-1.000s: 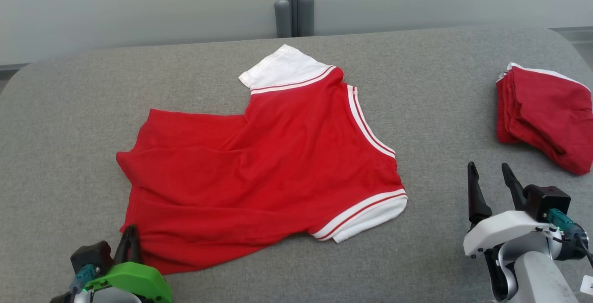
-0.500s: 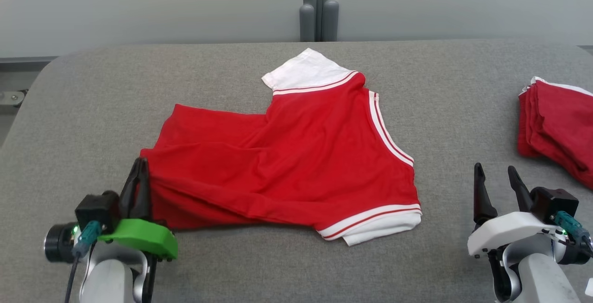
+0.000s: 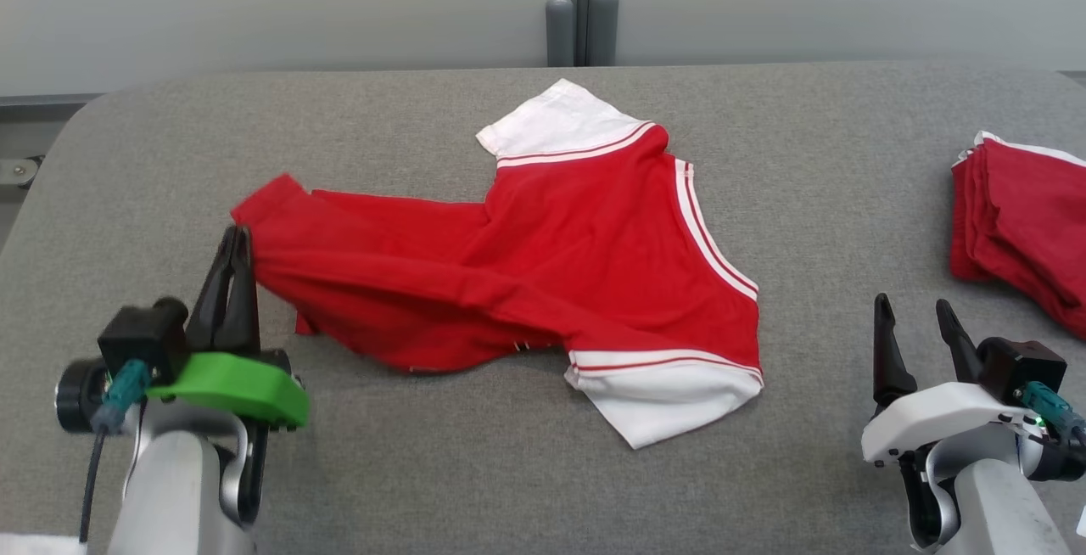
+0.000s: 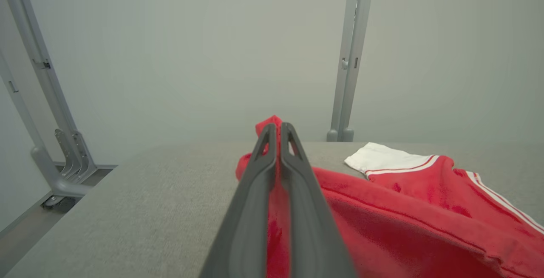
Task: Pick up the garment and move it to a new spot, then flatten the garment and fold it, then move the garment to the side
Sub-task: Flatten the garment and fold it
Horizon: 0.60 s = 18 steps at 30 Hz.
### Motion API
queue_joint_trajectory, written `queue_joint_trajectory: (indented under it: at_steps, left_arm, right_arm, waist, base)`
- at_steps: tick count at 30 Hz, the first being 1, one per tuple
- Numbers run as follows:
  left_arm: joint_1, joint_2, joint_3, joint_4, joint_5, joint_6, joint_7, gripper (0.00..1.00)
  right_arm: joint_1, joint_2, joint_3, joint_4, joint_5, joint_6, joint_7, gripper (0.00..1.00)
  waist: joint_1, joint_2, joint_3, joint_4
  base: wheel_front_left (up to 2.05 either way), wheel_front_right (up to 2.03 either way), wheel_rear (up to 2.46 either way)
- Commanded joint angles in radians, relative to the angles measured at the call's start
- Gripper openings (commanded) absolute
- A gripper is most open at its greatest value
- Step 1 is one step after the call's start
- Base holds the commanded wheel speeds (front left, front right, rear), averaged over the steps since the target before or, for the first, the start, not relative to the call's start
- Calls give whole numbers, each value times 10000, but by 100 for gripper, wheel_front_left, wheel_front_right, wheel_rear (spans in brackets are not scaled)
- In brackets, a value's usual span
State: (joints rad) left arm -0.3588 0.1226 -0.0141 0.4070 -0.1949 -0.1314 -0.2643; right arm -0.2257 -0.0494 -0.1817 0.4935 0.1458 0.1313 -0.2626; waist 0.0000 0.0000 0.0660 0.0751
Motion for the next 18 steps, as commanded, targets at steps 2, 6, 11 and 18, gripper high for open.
queue_joint_trajectory:
  at_steps: [2, 6, 11, 18]
  left_arm:
    - [578, -47, 294, 271, 8, 18, 0, 0]
    - [1635, -212, 845, 1148, 48, 18, 0, 0]
    - [2093, -357, 1290, 2124, 136, 46, 0, 29]
    - [1548, -454, 1603, 3289, 349, 196, 0, 100]
  right_arm:
    - [54, -29, -41, -10, -53, -13, -28, 100]
    - [83, -28, 2, 6, -82, -13, -28, 100]
    - [89, -31, 14, -17, -183, -13, -28, 100]
    - [15, -31, 107, 37, -280, -13, -28, 100]
  waist:
    - [0, 0, -25, 149]
    - [0, 0, -37, 396]
    - [0, 0, -65, 624]
    - [0, 0, -115, 632]
  base:
    - [0, 0, 0]
    - [0, 0, 0]
    - [0, 0, 0]
    - [0, 0, 0]
